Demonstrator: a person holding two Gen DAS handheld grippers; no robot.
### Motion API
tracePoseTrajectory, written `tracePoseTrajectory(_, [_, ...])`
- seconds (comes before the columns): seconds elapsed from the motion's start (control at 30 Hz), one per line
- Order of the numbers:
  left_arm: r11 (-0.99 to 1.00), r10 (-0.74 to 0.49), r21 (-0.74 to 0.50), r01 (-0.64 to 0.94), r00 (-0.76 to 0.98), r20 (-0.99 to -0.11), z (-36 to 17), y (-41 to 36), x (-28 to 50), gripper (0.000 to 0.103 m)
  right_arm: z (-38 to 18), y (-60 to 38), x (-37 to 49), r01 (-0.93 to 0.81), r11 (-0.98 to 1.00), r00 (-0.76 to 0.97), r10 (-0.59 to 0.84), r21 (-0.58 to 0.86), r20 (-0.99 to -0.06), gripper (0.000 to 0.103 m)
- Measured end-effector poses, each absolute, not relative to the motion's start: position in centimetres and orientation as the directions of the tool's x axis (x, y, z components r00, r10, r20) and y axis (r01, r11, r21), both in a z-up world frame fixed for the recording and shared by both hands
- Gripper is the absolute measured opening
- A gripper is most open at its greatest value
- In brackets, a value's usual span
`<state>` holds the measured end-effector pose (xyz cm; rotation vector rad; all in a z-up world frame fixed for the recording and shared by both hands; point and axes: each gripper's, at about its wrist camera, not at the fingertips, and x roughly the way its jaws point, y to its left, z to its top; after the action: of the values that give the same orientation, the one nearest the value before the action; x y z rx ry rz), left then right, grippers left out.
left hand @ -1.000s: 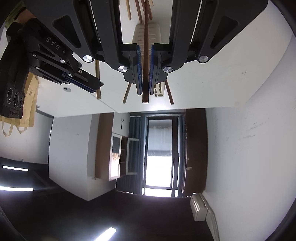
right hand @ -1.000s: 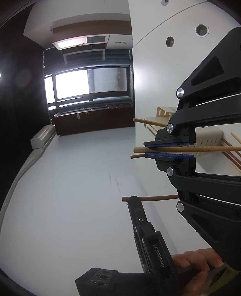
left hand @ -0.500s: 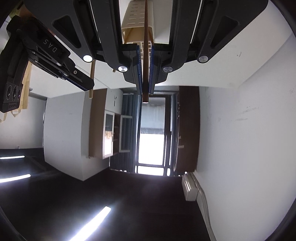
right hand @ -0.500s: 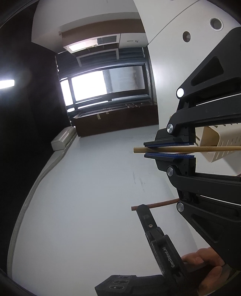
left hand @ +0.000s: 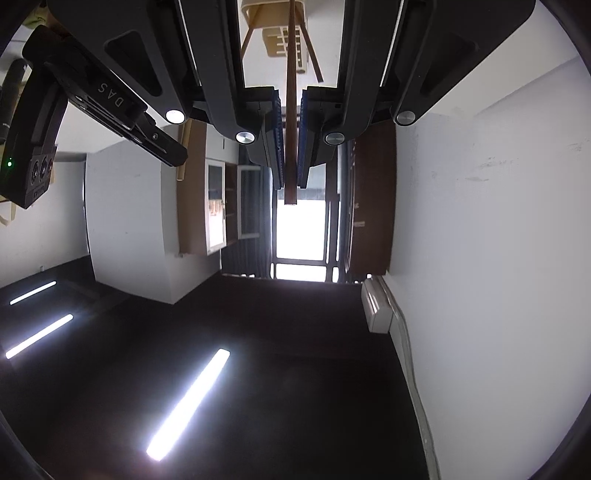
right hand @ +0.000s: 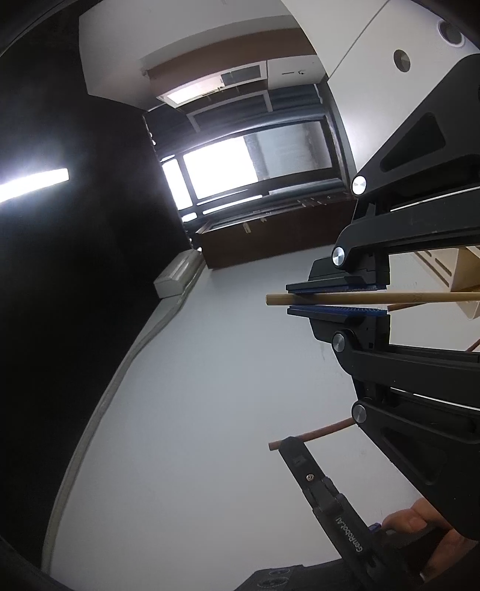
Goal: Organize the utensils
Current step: 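Lift both held chopsticks upright and carry them over the holder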
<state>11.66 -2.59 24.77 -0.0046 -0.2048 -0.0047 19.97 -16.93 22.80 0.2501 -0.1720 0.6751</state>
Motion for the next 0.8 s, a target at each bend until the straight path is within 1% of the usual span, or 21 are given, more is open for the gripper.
tracePoseTrajectory(0.07, [1.000,0.005,-0.012,-0.002,0.973,0.231,25.2,-2.4,11.6,0.006,23.2,-16.8,20.2,-0.635,0.751,0.768,0.590,0.182,0.248,0.007])
tracePoseTrajectory(0.17, [0.999,0.005,-0.037,0.004,0.968,0.250,25.5,-2.2,11.6,0.006,23.6,-16.9,20.3,-0.647,0.737,0.758,0.591,0.197,0.277,0.007])
tracePoseTrajectory(0.37, [0.996,0.001,-0.083,0.025,0.956,0.292,25.4,-1.7,12.7,0.006,23.6,-16.4,20.5,-0.631,0.759,0.758,0.561,0.160,0.333,0.007])
tracePoseTrajectory(0.5, [0.994,-0.008,-0.103,0.039,0.958,0.288,24.8,-1.4,14.4,0.006,23.1,-16.2,21.6,-0.643,0.753,0.742,0.567,0.141,0.357,0.007])
tracePoseTrajectory(0.6, [0.997,0.014,-0.075,0.007,0.960,0.281,24.3,-1.9,15.5,0.006,23.0,-16.1,22.5,-0.640,0.755,0.747,0.567,0.144,0.348,0.007])
tracePoseTrajectory(0.8, [0.996,-0.017,-0.084,0.036,0.978,0.207,23.6,-1.8,17.7,0.006,22.7,-15.9,23.3,-0.631,0.761,0.759,0.568,0.147,0.319,0.007])
